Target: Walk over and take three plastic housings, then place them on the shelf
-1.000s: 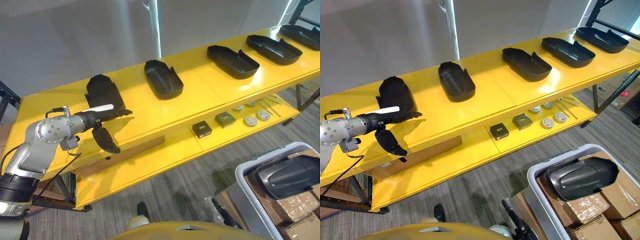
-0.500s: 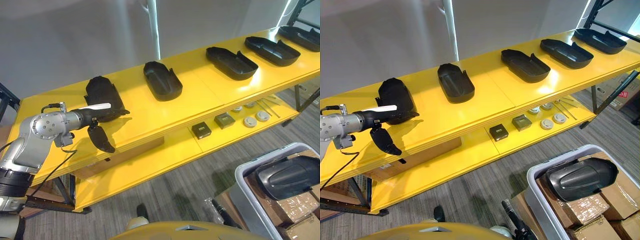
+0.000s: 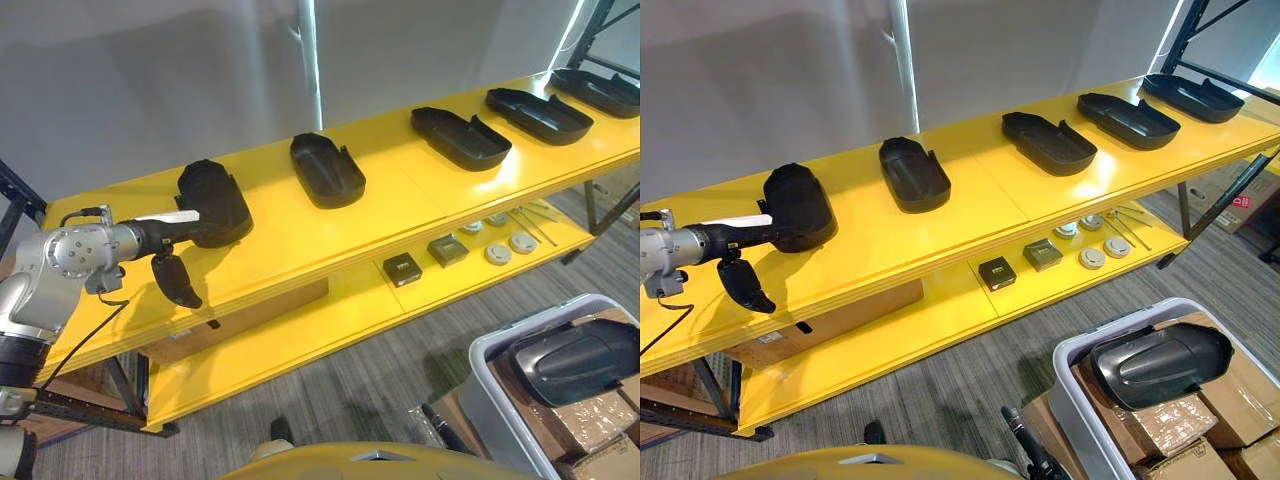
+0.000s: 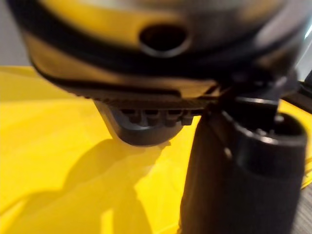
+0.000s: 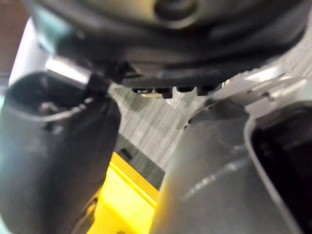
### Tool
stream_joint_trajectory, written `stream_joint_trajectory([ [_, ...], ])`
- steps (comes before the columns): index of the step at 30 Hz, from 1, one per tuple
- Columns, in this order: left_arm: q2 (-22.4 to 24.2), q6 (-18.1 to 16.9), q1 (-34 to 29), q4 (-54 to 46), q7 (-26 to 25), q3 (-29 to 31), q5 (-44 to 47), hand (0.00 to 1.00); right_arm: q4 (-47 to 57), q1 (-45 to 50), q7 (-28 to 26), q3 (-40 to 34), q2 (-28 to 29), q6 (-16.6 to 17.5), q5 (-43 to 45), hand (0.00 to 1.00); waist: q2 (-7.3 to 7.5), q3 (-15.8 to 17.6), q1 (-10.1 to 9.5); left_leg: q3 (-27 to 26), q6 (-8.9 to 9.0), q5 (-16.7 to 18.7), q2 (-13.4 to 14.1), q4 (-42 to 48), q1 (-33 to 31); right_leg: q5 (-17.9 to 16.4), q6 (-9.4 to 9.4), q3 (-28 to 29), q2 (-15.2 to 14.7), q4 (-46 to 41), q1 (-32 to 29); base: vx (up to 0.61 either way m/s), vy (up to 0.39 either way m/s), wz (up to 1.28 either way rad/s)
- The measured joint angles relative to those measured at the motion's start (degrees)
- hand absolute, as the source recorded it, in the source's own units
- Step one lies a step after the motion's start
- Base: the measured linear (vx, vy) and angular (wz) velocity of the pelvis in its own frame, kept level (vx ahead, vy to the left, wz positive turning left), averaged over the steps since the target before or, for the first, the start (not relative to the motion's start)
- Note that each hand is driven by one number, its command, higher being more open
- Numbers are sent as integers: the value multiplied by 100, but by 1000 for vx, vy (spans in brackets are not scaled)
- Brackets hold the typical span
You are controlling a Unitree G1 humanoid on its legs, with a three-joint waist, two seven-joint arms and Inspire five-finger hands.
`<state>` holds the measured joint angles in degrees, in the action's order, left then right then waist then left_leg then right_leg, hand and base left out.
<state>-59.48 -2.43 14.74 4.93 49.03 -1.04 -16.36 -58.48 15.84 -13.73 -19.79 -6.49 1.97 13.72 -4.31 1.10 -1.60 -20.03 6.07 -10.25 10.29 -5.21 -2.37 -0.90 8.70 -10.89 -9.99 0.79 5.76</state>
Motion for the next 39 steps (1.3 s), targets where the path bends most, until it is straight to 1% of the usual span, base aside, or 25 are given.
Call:
stream_joint_trajectory([
  [2,-9,5,136,94,0,20,2,100,0,29,-1,6,-2,-11,-2,100,0,0,-11,0,1,-1,-1,0,7,0,0,-4,0,1,13,0,0,0],
  [6,-9,7,152,127,-8,33,-2,100,25,31,-3,8,-2,-11,-2,100,0,1,3,-2,3,3,2,0,33,-2,-3,-3,1,9,38,0,0,0],
  [9,-8,138,151,122,-435,35,334,100,38,32,-3,8,-3,-12,-2,100,1,2,4,-3,3,3,4,0,38,-3,-5,-3,4,9,40,0,0,0],
  [11,0,398,150,99,-800,62,783,100,39,28,-5,11,-3,-13,-38,100,6,6,5,-3,3,3,3,0,47,-5,-6,-3,2,9,47,0,0,0],
  [13,9,504,145,69,-1026,146,777,100,43,27,-4,13,-3,-13,-44,100,18,15,6,-3,2,3,4,0,55,-6,-7,-3,3,9,53,0,0,0],
  [15,64,518,133,60,-1131,334,772,100,46,29,6,16,-3,-17,-44,100,40,33,13,-3,2,3,2,0,60,-6,-7,-3,2,9,57,0,0,0],
  [18,155,518,81,-61,-1162,448,701,100,49,27,16,30,0,-40,-44,100,78,68,14,-4,3,3,2,0,62,-8,-8,-3,2,10,59,0,0,0],
  [21,363,524,35,-127,-1143,447,647,100,51,7,22,32,1,-41,-44,100,99,141,7,-4,3,2,1,0,73,-11,-13,-3,2,12,67,0,0,0],
  [23,492,648,6,-129,-1093,446,583,100,68,0,21,39,1,-41,-44,100,111,179,25,-9,4,1,2,0,71,-21,-31,4,2,16,55,0,0,0],
  [28,512,775,-132,-216,-1014,434,368,100,64,15,21,41,1,-43,-44,100,118,235,52,-24,39,-8,2,0,65,-15,-19,21,3,18,42,0,0,0],
  [34,573,806,-132,-312,-989,380,141,100,65,-17,18,36,1,-43,-43,100,135,285,50,-28,17,-26,5,0,63,-16,-21,31,7,18,40,0,0,0],
  [39,575,804,-132,-317,-992,295,-4,100,64,-74,18,33,1,-44,-42,100,134,286,74,-49,39,-9,8,0,67,-16,-21,57,7,17,30,0,0,0],
])
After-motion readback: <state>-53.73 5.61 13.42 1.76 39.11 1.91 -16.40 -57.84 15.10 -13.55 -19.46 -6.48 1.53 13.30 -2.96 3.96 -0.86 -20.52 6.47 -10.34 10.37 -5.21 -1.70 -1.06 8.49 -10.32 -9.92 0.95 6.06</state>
